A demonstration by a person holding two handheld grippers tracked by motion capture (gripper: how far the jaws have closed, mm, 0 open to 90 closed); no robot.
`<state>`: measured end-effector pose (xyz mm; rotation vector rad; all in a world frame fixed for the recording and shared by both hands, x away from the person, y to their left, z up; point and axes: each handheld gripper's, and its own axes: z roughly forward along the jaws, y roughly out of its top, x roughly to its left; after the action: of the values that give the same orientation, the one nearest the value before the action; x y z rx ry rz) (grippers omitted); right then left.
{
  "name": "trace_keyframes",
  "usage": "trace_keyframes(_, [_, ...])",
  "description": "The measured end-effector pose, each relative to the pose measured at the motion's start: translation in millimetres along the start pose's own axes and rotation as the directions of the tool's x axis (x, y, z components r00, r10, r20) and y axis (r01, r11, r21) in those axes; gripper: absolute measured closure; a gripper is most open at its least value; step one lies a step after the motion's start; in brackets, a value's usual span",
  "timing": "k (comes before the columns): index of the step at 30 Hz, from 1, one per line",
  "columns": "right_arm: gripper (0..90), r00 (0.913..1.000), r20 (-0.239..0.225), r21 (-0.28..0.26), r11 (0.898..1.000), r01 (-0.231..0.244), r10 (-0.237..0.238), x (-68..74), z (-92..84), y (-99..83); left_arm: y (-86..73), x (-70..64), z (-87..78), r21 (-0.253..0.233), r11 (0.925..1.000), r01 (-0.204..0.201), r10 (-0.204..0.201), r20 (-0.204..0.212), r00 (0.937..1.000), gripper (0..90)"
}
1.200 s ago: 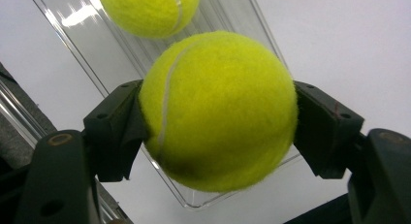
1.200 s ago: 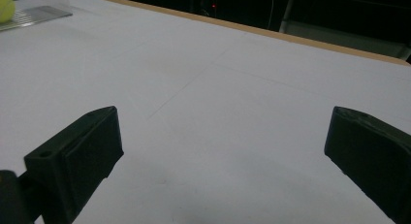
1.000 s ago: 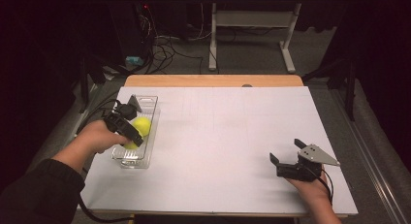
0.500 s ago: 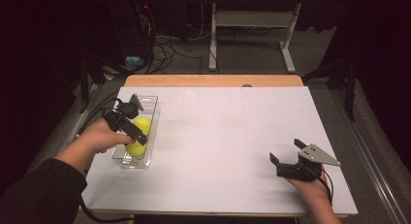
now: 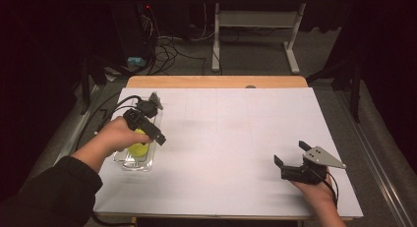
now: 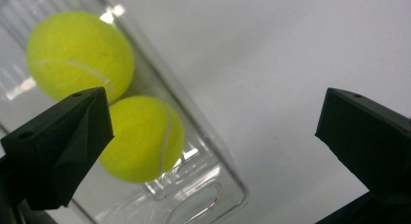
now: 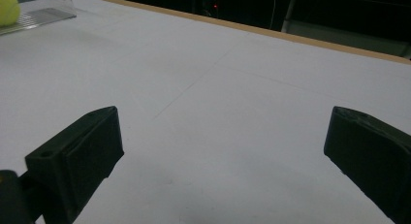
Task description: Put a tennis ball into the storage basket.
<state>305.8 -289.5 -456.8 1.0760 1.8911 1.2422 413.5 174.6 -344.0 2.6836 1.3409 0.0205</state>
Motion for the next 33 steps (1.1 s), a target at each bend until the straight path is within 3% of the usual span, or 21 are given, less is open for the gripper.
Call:
trace_keyframes(5, [0.3, 1.0, -0.002, -0.003, 1.0, 0.0, 0.0, 0.2, 0.1, 0.5, 16.0, -22.3, 3.4, -0.007, 0.9989, -0.046, 0.046, 0.026, 0.9986, 0.7])
trace_keyframes(15, [0.3, 0.9999, -0.011, -0.004, 1.0, 0.005, -0.005, 1.9, 2.2, 1.1, 42.2, -64.0, -1.5, -0.03, 0.992, -0.123, 0.124, 0.038, 0.9916, 0.7])
trace_keyframes(22, [0.3, 0.9999, -0.01, -0.005, 1.0, 0.006, -0.006, 2.0, 1.6, 1.2, 49.5, -79.0, -3.2, -0.038, 0.9875, -0.153, 0.154, 0.046, 0.987, 0.7])
trace_keyframes(32, [0.3, 0.9999, -0.012, -0.006, 1.0, 0.004, -0.004, 2.9, 0.5, 1.4, 47.0, -79.3, 45.1, -0.01, 0.9896, -0.143, 0.144, 0.075, 0.9868, 0.8])
trace_keyframes(33, [0.4, 0.9999, -0.012, -0.006, 1.0, 0.005, -0.005, 2.8, 0.5, 1.4, 46.0, -80.9, 50.9, -0.005, 0.9887, -0.15, 0.15, 0.061, 0.9869, 0.7])
